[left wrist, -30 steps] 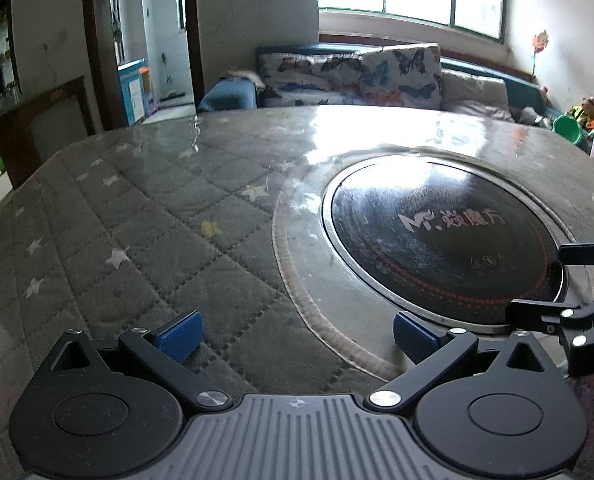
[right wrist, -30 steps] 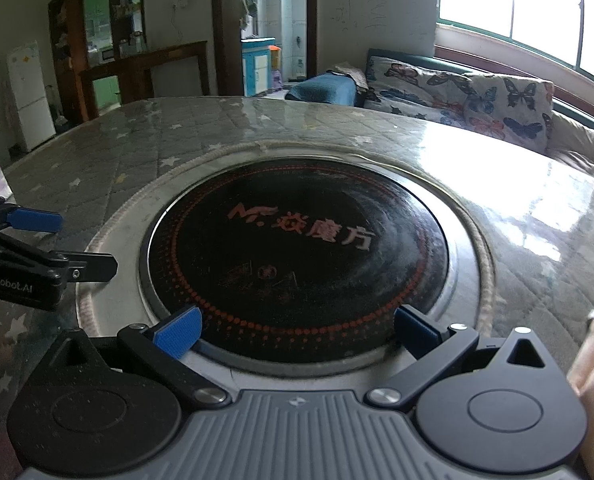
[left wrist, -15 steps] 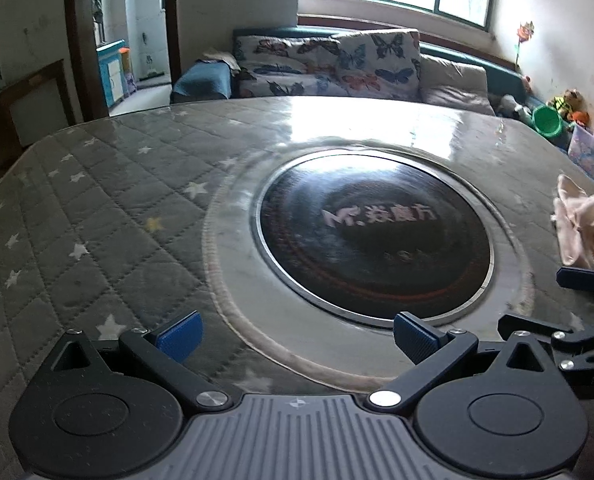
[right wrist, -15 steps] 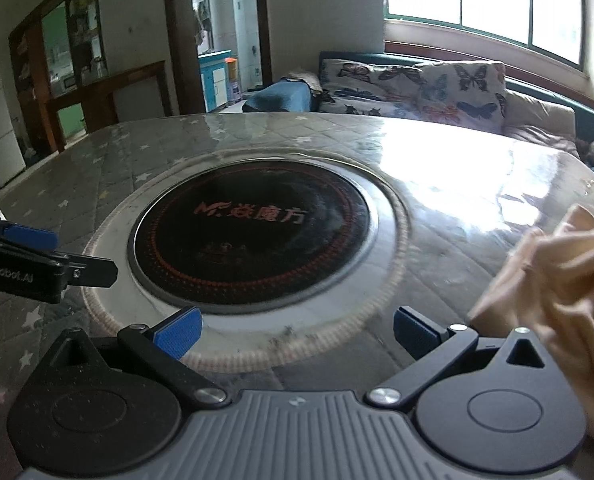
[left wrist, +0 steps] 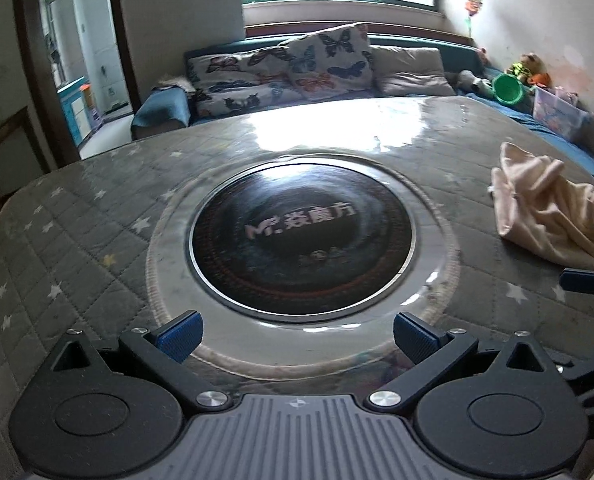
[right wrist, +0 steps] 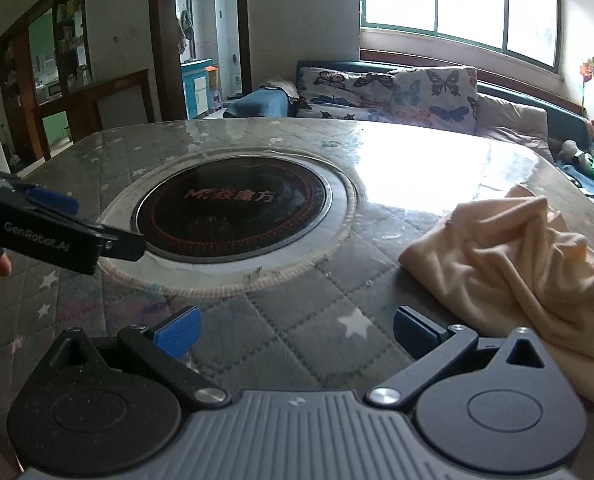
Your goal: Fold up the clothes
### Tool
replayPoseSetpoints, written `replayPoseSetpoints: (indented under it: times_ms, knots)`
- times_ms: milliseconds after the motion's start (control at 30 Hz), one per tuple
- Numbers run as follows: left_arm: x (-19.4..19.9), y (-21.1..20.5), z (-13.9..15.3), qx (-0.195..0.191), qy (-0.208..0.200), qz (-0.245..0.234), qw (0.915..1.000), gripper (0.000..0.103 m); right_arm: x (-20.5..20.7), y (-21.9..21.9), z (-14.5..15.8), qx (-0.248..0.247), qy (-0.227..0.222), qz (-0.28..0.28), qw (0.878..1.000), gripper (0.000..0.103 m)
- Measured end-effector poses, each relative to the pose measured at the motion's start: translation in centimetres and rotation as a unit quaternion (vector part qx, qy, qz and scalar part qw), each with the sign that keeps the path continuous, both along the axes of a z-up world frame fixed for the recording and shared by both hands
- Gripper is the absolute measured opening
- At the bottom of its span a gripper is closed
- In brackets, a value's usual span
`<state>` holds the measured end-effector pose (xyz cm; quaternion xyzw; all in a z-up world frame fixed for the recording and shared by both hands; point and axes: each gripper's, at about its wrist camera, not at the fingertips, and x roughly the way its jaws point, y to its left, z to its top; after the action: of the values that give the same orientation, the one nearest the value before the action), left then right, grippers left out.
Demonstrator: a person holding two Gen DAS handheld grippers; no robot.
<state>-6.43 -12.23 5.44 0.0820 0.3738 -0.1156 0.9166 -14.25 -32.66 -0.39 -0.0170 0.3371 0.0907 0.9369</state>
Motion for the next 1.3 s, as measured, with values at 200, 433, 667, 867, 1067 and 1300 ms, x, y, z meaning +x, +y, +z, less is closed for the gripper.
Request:
replayPoseSetpoints:
  times_ms: [200, 433, 667, 867, 1067, 1300]
  knots:
    - [-0.6, -1.6, 0.2, 0.001, 0.0, -0.022, 0.9998, 0.103, -1.3, -0.6, 0.6, -0.009, -0.007, -0.014, 1.0, 0.103]
    - [-0.7, -3.3, 0.4, -0.001, 0.006, -0.054, 0.9985, 0.103, -2.3, -2.0, 0.9, -0.011, -0.011, -0.037, 0.999, 0.103]
    - [-0.7, -4.9, 0.2, -0.001, 0.012, -0.076, 0.9971, 0.103, -2.4, -3.3, 0.0, -0.009, 0.003, -0.062, 0.998, 0.103]
    - [-0.8, -5.6, 0.0, 0.001, 0.016, -0.086, 0.9962, 0.103, -2.2, -4.4, -1.3, -0.007, 0.021, -0.081, 0.996, 0.103]
    - [-1.0, -6.2, -0.4, 0.006, 0.021, -0.096, 0.9952, 0.103, -2.3, -5.3, -2.4, 0.001, 0.039, -0.095, 0.995, 0.103]
    - [-1.0, -6.8, -0.7, 0.008, 0.026, -0.102, 0.9944, 0.103, -2.6, -5.3, -3.0, -0.007, 0.045, -0.097, 0.994, 0.103]
